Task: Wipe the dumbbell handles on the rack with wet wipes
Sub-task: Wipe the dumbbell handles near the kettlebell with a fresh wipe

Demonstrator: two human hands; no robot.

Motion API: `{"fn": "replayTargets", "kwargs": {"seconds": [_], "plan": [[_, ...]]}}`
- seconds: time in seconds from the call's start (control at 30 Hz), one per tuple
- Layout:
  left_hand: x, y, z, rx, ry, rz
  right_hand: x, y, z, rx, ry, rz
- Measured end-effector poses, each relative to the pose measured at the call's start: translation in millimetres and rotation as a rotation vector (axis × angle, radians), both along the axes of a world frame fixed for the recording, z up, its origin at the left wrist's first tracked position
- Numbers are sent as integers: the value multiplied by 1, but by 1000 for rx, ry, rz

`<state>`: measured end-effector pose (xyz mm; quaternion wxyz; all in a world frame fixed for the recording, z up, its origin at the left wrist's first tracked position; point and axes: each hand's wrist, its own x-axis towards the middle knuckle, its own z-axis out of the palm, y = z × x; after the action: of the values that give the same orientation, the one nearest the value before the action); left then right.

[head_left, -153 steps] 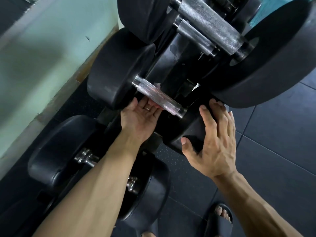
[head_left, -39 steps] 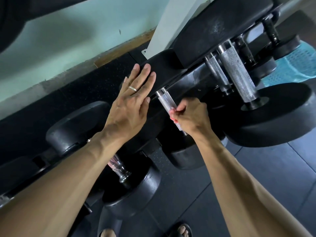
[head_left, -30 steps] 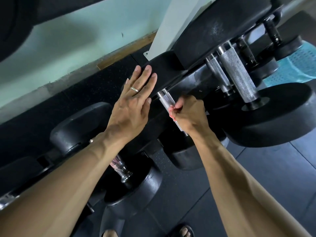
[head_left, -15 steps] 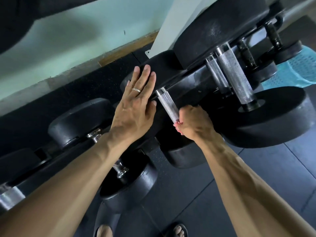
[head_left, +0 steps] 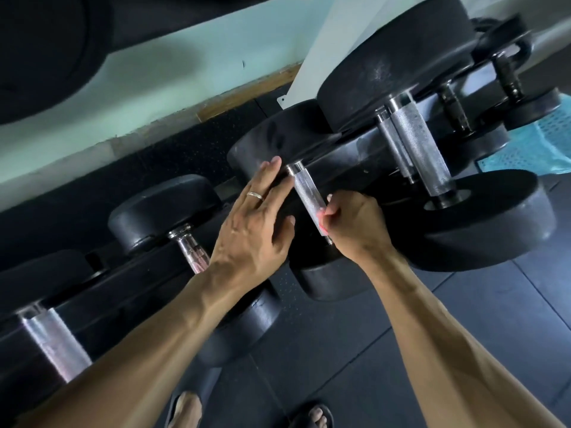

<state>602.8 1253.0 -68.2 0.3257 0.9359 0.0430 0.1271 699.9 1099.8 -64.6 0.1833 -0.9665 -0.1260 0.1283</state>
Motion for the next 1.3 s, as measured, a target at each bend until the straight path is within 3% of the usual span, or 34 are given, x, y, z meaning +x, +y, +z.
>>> {"fn": "replayTargets", "kwargs": {"seconds": [0.07, 0.17, 0.33, 0.53, 0.8, 0.97, 1.13, 1.3], "plan": [[-11, -10, 14, -28, -10, 27, -10, -5, 20, 308, 68, -95], [-22, -26, 39, -26, -7, 63, -28, -19, 59, 586, 143, -197], [-18, -64, 80, -39, -13, 122, -28, -57, 124, 742, 137, -197], [21, -106, 100, -101, 0, 185, 29, -102, 166, 618, 41, -188], [60, -142, 84, -133, 79, 238, 112, -137, 137, 459, -10, -3], [69, -157, 68, -101, 131, 404, 161, -140, 98, 427, 214, 192], [60, -177, 46, -144, 97, 710, 188, -124, 54, 391, 489, 461], [39, -199, 19, -152, 101, 947, 193, -86, 3, 193, 632, 619]]}}
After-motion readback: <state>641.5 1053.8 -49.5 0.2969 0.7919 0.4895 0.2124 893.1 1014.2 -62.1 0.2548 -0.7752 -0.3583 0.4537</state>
